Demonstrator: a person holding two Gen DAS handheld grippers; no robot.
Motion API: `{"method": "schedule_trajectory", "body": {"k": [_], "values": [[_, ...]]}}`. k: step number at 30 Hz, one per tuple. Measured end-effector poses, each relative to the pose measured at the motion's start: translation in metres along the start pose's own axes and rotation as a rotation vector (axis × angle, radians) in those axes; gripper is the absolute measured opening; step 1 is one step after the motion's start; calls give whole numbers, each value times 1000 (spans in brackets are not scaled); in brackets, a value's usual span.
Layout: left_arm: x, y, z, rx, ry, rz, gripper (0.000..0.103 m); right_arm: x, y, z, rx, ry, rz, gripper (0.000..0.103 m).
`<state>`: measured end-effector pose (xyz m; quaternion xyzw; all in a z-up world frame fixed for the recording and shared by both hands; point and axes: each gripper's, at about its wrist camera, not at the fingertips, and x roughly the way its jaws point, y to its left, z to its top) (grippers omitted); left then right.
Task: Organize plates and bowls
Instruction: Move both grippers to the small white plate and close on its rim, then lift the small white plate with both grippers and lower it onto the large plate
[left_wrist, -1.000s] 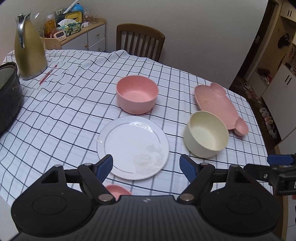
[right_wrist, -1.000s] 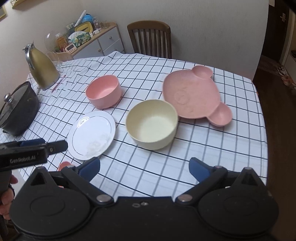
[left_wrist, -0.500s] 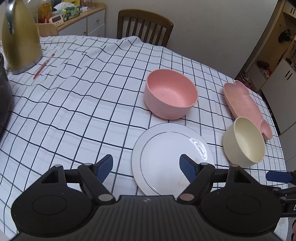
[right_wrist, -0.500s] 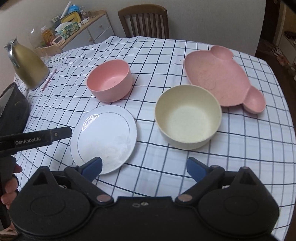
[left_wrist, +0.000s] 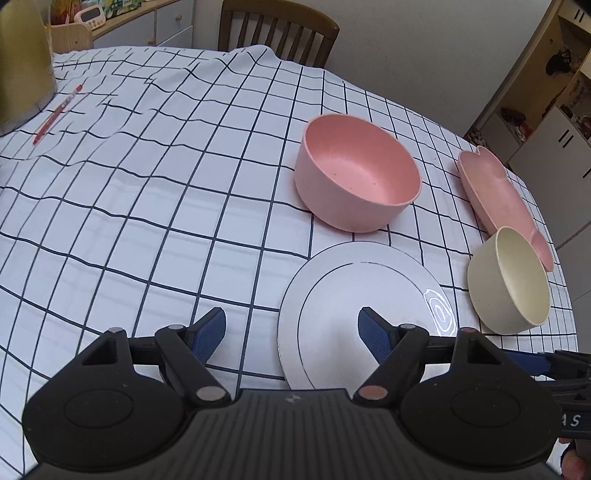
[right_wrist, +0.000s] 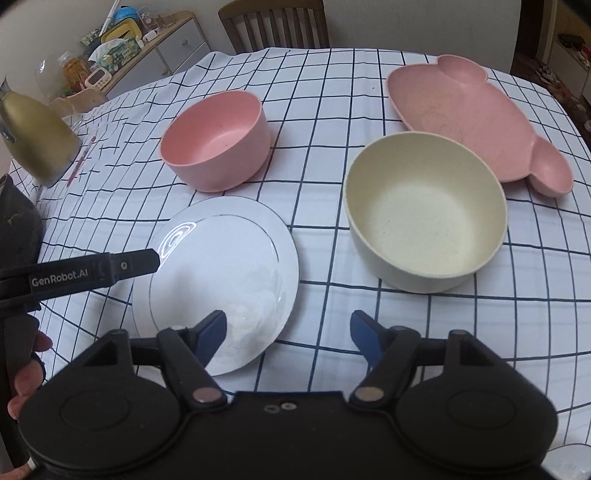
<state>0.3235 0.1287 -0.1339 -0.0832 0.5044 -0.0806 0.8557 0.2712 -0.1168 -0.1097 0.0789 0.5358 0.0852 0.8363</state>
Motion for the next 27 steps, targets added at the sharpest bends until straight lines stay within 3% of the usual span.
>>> {"method": "schedule_trajectory", "body": {"k": [1,3,5,9,11,18,27], "values": [[1,1,0,-1,1,-4,78,2,-1,0,5,-1,0,70],[3,3,0,-3,5,-16,74,7,-3,2,19,5,7,57],[5,6,1,-8,17,-32,61,11,-5,2,35,15,14,51],[11,11,2,-29,29,-55,49,16,-5,2,53,24,32,36],[13,14,2,-39,37,-67,40,17,-4,3,52,28,35,32],[17,18,5,-69,57,-116,24,20,-9,4,84,25,54,14],[22,32,9,-121,69,-151,12,20,-13,2,115,4,66,10]]}}
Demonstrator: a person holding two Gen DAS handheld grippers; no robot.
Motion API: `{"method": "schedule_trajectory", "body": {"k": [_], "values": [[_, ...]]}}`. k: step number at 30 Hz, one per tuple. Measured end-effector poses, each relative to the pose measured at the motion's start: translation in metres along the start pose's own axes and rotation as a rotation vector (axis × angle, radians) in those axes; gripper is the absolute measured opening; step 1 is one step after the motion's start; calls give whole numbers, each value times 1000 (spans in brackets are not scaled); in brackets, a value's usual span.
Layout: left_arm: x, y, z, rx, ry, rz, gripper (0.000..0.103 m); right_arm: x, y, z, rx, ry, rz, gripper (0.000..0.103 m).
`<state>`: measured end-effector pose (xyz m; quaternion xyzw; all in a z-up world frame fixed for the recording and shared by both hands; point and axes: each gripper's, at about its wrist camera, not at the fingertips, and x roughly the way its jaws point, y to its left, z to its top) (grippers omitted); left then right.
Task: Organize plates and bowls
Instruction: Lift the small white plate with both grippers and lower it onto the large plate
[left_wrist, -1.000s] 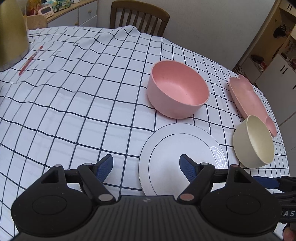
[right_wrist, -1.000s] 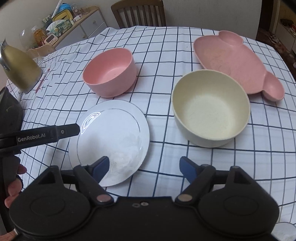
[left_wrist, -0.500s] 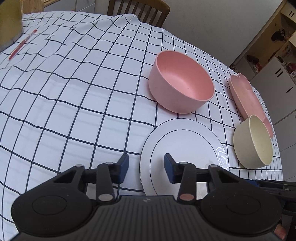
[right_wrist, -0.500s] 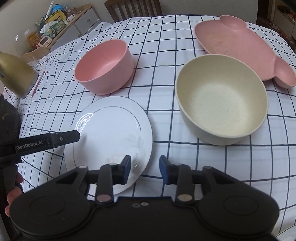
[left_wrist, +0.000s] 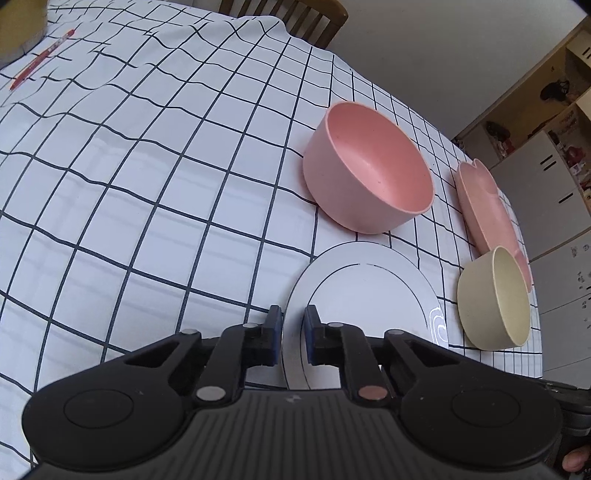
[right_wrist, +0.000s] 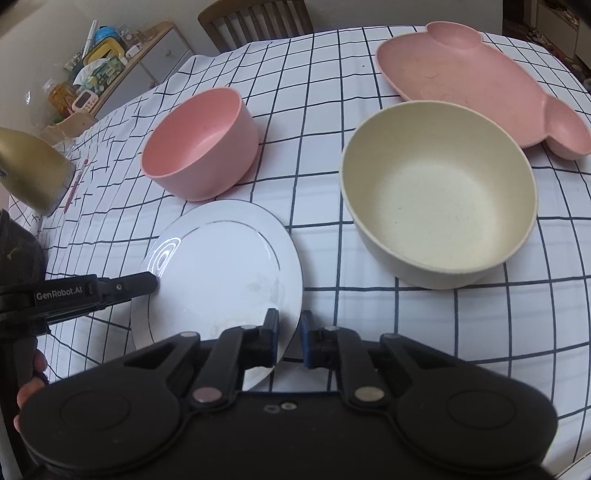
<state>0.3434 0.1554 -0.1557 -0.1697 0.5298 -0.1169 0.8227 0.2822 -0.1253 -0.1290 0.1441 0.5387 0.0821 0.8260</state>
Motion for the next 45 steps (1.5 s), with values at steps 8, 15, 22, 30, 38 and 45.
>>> {"method": "schedule_trajectory", "body": {"k": [8,15,22,30,38,45], "values": [[-6,0,-10,7,7,-17,11,-5,3,-6,-26,-14,-21,10],[-21,-7,-29,16,17,-26,11,-19,-3,-16,-58,9,7,10],[-41,-30,-48,42,7,-27,11,-41,-14,-26,-88,11,27,10],[-58,-76,-76,82,3,-24,11,-76,-43,-37,-118,3,36,10],[-58,-133,-110,117,14,-27,11,-119,-93,-57,-105,-17,36,10],[-53,-181,-138,143,27,-34,11,-155,-141,-83,-71,-28,29,10]]}}
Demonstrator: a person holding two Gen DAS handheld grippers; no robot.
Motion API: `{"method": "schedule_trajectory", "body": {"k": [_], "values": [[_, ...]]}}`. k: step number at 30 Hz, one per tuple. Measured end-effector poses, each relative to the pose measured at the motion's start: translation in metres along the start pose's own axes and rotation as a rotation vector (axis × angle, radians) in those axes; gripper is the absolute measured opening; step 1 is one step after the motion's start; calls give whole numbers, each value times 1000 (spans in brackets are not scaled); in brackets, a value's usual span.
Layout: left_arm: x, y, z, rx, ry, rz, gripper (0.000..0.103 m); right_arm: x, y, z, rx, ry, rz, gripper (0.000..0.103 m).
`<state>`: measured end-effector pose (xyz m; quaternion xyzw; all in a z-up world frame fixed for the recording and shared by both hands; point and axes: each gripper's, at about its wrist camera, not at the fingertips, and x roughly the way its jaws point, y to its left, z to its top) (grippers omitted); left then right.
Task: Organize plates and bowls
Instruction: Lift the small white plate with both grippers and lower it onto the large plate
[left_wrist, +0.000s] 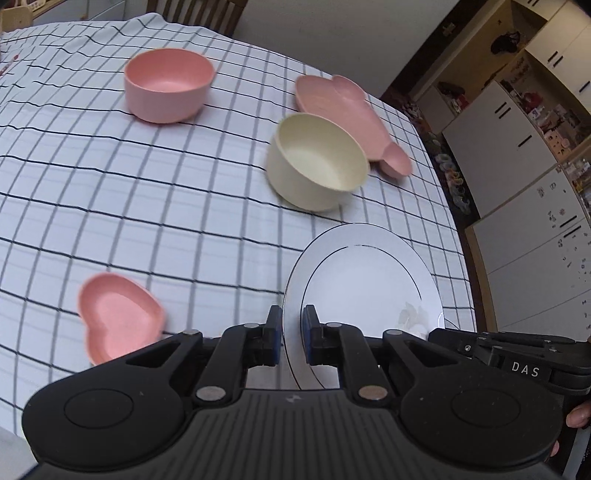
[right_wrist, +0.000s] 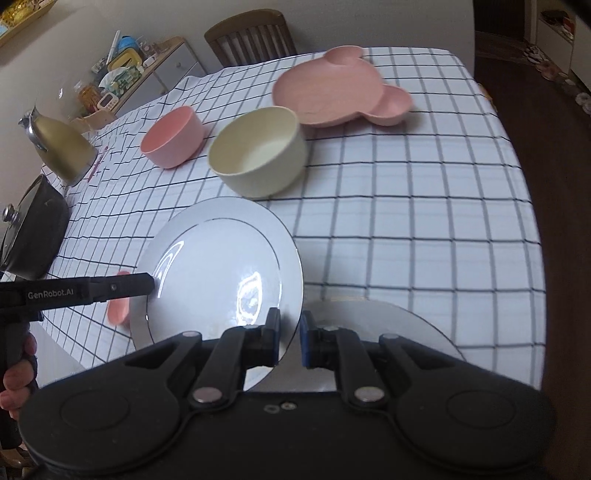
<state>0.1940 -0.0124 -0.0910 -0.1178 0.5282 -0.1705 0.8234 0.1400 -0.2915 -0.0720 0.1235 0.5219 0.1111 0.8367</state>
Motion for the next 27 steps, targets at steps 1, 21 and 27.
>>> {"method": "schedule_trajectory", "body": {"k": [1,21,27], "values": [[2,-7,-3,6,4,0,11,-5,-7,-4,5,-1,-1,10],[34,-89,-77,97,94,18,11,-41,-89,-79,98,36,-26,10],[37,-85,-83,77,107,32,11,-38,-89,-84,86,47,-21,9]]}}
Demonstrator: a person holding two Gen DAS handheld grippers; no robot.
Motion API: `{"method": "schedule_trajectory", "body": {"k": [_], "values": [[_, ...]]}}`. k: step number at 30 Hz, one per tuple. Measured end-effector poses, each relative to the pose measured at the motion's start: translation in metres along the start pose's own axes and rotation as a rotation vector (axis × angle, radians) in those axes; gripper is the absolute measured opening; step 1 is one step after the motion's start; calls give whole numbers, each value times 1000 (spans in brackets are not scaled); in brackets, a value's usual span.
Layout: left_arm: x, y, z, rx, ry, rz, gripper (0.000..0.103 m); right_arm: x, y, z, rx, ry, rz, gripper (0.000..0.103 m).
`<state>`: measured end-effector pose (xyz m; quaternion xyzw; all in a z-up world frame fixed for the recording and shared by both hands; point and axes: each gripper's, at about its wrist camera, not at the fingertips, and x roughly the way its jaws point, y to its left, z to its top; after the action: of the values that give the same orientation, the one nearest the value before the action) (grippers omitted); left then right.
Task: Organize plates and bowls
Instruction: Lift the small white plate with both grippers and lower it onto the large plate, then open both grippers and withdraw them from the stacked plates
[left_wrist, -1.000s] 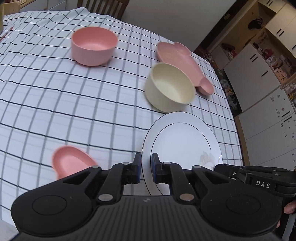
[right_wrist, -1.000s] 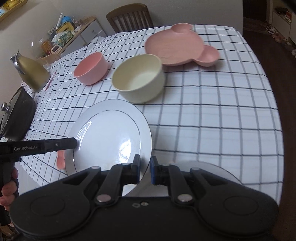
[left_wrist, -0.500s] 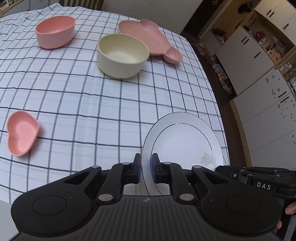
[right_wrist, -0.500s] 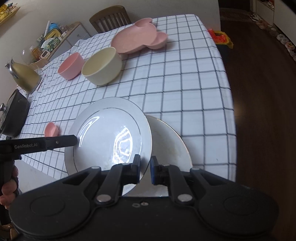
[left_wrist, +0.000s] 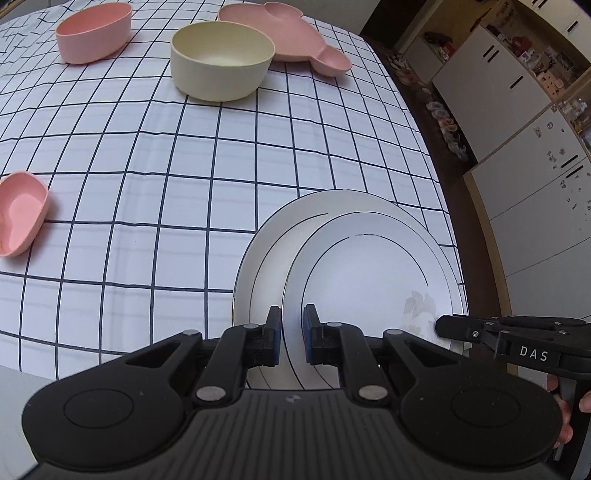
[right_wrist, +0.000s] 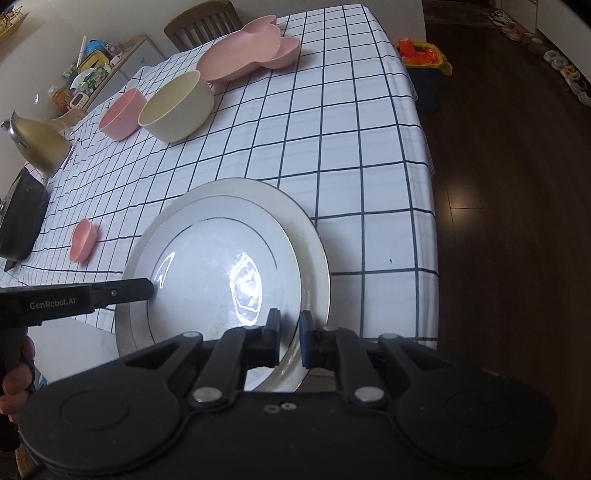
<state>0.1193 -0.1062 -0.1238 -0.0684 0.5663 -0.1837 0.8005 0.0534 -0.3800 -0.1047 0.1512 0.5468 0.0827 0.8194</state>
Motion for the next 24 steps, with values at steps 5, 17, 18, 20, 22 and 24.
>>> {"method": "schedule_trajectory", "body": {"k": [5,17,18,20,22,24], "values": [[3,4,0,-15,7,8,11,4,0,2,-6,7,5,9],[3,5,0,-3,9,13,11,7,2,5,-22,8,3,8],[4,5,0,0,11,13,11,7,1,5,-21,7,3,8],[4,7,2,-4,16,8,11,6,0,6,-16,7,7,8],[4,7,2,-6,19,7,11,7,-1,6,-12,9,13,7],[3,7,2,2,16,14,11,7,-1,6,-19,9,12,7]]}}
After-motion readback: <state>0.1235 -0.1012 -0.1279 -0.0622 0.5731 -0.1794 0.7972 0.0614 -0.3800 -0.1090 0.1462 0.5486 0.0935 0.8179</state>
